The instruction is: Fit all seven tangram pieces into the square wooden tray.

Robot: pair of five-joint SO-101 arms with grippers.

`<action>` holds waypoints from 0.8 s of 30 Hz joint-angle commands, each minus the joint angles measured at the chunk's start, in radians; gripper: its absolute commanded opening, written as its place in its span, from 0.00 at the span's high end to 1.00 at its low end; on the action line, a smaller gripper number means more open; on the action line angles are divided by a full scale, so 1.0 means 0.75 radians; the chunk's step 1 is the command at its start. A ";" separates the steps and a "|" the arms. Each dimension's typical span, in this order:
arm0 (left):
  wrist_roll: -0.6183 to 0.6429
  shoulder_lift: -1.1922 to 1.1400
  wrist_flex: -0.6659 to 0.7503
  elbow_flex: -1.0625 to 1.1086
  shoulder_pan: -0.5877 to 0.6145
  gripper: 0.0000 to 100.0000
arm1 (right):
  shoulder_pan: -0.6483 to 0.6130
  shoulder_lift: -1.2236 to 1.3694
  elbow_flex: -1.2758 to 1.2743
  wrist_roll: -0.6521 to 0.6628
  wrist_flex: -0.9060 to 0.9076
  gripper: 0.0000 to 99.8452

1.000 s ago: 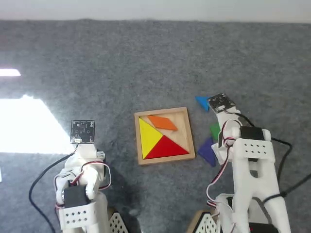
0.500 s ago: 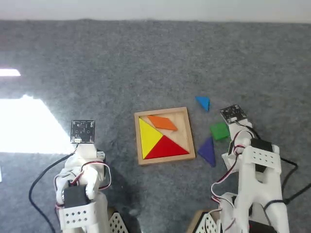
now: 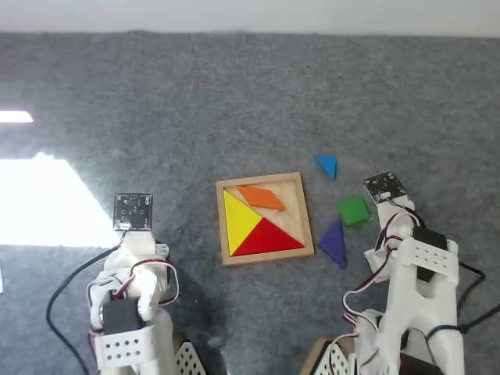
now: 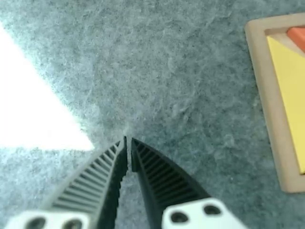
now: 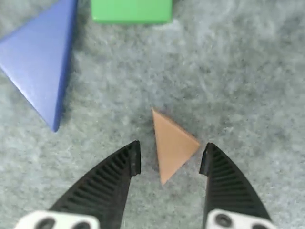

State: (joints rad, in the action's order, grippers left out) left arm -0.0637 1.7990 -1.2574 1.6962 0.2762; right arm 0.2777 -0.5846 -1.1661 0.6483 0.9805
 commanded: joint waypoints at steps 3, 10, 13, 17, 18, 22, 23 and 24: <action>0.002 0.025 -0.004 -0.017 0.010 0.99 | 0.013 0.019 0.004 0.051 -0.019 0.78; 0.002 0.025 -0.004 -0.017 0.010 0.99 | 0.007 0.257 0.123 0.117 0.003 0.78; 0.002 0.025 -0.004 -0.017 0.010 0.99 | 0.005 0.285 0.145 0.117 0.007 0.81; 0.002 0.025 -0.004 -0.017 0.010 0.99 | -0.015 0.292 0.182 0.106 -0.021 0.83; 0.002 0.025 -0.004 -0.017 0.010 0.99 | -0.038 0.292 0.192 0.096 -0.024 0.84; 0.002 0.025 -0.004 -0.017 0.010 0.99 | -0.122 0.285 0.256 0.002 -0.030 0.98; 0.002 0.025 -0.004 -0.017 0.010 0.99 | -0.140 0.285 0.280 -0.004 -0.030 1.00; 0.002 0.025 -0.004 -0.017 0.010 0.99 | -0.161 0.285 0.303 -0.004 -0.030 0.99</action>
State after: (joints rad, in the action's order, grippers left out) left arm -0.0637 1.7990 -1.2574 1.6962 0.2762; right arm 0.2071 -0.3667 -1.0219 0.6713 0.9743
